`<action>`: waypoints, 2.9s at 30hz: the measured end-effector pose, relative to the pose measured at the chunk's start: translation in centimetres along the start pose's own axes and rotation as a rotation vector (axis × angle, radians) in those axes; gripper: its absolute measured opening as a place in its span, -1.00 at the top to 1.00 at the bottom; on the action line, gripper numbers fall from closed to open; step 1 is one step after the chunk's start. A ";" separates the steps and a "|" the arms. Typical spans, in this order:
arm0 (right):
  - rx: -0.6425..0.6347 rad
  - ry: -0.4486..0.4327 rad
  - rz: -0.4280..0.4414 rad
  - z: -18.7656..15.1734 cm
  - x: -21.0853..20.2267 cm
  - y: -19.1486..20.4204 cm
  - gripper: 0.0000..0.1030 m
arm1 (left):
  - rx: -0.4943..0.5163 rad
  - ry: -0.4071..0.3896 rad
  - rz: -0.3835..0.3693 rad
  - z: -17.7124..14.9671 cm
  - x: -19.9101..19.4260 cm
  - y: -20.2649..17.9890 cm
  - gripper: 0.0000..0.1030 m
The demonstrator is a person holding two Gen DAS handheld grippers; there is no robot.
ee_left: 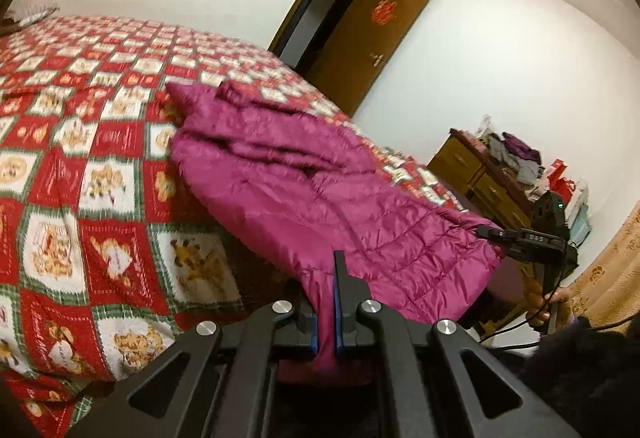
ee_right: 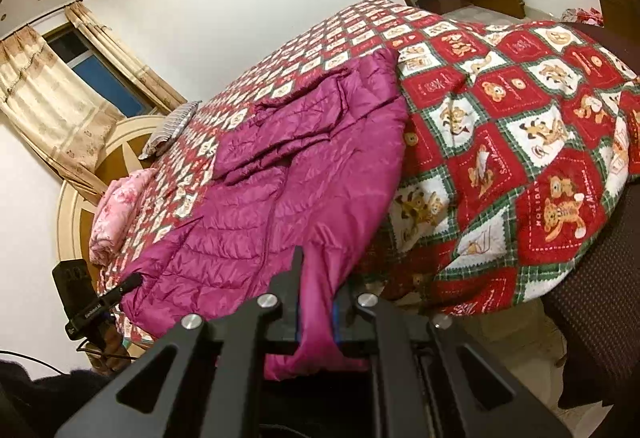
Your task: Fold large clothes
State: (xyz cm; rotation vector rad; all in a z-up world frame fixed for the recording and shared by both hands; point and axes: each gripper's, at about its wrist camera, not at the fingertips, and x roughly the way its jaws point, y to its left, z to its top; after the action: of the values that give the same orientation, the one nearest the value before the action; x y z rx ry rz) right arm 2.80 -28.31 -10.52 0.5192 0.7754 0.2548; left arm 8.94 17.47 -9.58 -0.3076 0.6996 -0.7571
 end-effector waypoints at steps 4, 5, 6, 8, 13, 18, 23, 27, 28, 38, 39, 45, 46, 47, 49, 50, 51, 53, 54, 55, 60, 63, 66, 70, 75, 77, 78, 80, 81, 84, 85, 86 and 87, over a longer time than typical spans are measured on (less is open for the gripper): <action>-0.004 -0.054 0.028 0.9 -2.0 0.8 0.76 | 0.031 -0.049 -0.030 0.8 -1.9 -0.9 0.92; -0.003 -0.074 0.035 1.3 -2.7 1.0 0.76 | 0.035 -0.062 -0.034 1.0 -2.3 -1.0 0.92; -0.001 -0.087 0.043 1.6 -3.1 1.2 0.76 | 0.035 -0.069 -0.036 1.2 -2.4 -1.0 0.92; 0.010 -0.107 0.063 2.0 -3.5 1.4 0.76 | 0.024 -0.080 -0.042 1.5 -2.6 -0.9 0.92; 0.034 -0.118 0.088 3.3 -3.7 1.6 0.76 | 0.004 -0.106 -0.060 2.9 -3.6 -0.7 0.92; 0.048 -0.170 0.120 6.3 -5.1 1.7 0.76 | 0.038 -0.172 -0.096 5.5 -5.6 -1.4 0.92; 0.061 -0.208 0.155 9.0 -5.9 2.0 0.76 | 0.045 -0.194 -0.110 7.3 -5.9 -1.0 0.91; 0.064 -0.197 0.153 11.4 -3.9 2.0 0.76 | -0.041 -0.176 -0.073 9.9 -3.8 1.9 0.91; 0.066 -0.189 0.152 12.2 -3.1 1.9 0.76 | -0.062 -0.172 -0.057 10.5 -3.2 2.6 0.91; 0.094 -0.130 0.022 21.2 8.6 -0.5 0.76 | -0.276 -0.061 0.183 17.8 8.4 12.0 0.91; 0.101 -0.119 0.006 21.9 10.1 -1.0 0.76 | -0.288 -0.052 0.196 18.0 9.3 12.6 0.91; 0.143 -0.064 -0.118 24.0 18.9 -3.6 0.76 | -0.357 0.041 0.351 18.7 16.7 17.3 0.91; 0.149 -0.060 -0.133 24.1 19.8 -3.9 0.76 | -0.369 0.054 0.364 18.6 17.4 17.8 0.91; 0.155 -0.052 -0.149 23.9 21.0 -4.4 0.76 | -0.380 0.069 0.373 18.3 18.1 18.4 0.91; 0.160 -0.044 -0.174 23.9 22.5 -4.9 0.76 | -0.392 0.084 0.386 18.2 18.9 19.2 0.91; 0.164 -0.039 -0.182 23.7 23.1 -5.2 0.76 | -0.394 0.090 0.389 18.3 19.2 19.3 0.91; 0.167 -0.036 -0.186 23.6 23.5 -5.4 0.76 | -0.391 0.095 0.392 18.3 19.5 19.4 0.91; 0.169 -0.030 -0.198 23.6 24.1 -5.6 0.76 | -0.373 0.103 0.406 18.5 19.9 19.3 0.91; 0.168 -0.028 -0.204 23.6 24.3 -5.7 0.76 | -0.366 0.109 0.414 18.6 20.1 19.2 0.91; 0.167 -0.025 -0.209 23.6 24.4 -5.7 0.76 | -0.365 0.114 0.423 18.6 20.4 19.2 0.91; 0.164 -0.003 -0.240 23.5 25.1 -6.2 0.76 | -0.379 0.140 0.470 18.8 21.7 19.3 0.90; 0.161 0.017 -0.264 23.4 26.1 -6.4 0.76 | -0.376 0.147 0.489 18.9 21.9 19.2 0.89; 0.163 0.034 -0.271 23.3 26.9 -6.5 0.74 | -0.363 0.147 0.495 19.2 21.5 19.0 0.89; 0.133 0.030 -0.292 23.1 27.5 -6.2 0.74 | -0.372 0.116 0.453 20.1 19.4 18.7 0.89; 0.111 0.027 -0.307 22.8 28.1 -6.2 0.74 | -0.397 0.105 0.377 21.5 17.3 18.3 0.88; 0.113 0.026 -0.304 22.8 28.2 -6.3 0.74 | -0.420 0.094 0.316 21.9 16.6 18.3 0.87; 0.118 0.026 -0.299 22.8 28.2 -6.4 0.74 | -0.478 0.071 0.230 22.1 15.9 19.1 0.85; 0.133 0.026 -0.285 22.7 28.1 -6.7 0.74 | -0.585 0.007 0.114 22.3 14.1 20.7 0.79; 0.140 0.026 -0.277 22.7 28.0 -6.9 0.74 | -0.604 -0.016 0.107 22.6 13.4 21.0 0.71; 0.168 0.027 -0.247 22.7 27.8 -7.3 0.73 | -0.591 -0.144 0.246 23.5 10.0 21.5 -0.15; 0.180 0.028 -0.229 22.8 27.7 -7.4 0.69 | -0.581 -0.198 0.302 23.8 8.7 21.3 -0.50; 0.197 0.028 -0.204 23.0 27.5 -7.6 0.67 | -0.562 -0.232 0.340 23.9 8.2 20.8 -0.55; 0.210 0.024 -0.176 23.3 27.2 -7.7 0.63 | -0.538 -0.240 0.364 24.0 7.9 20.3 -0.55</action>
State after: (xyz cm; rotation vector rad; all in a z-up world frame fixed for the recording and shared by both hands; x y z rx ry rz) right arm 38.64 -32.03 -17.04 0.6422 0.8708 0.0155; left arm 39.92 26.19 -5.63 -0.7256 0.6972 -0.1694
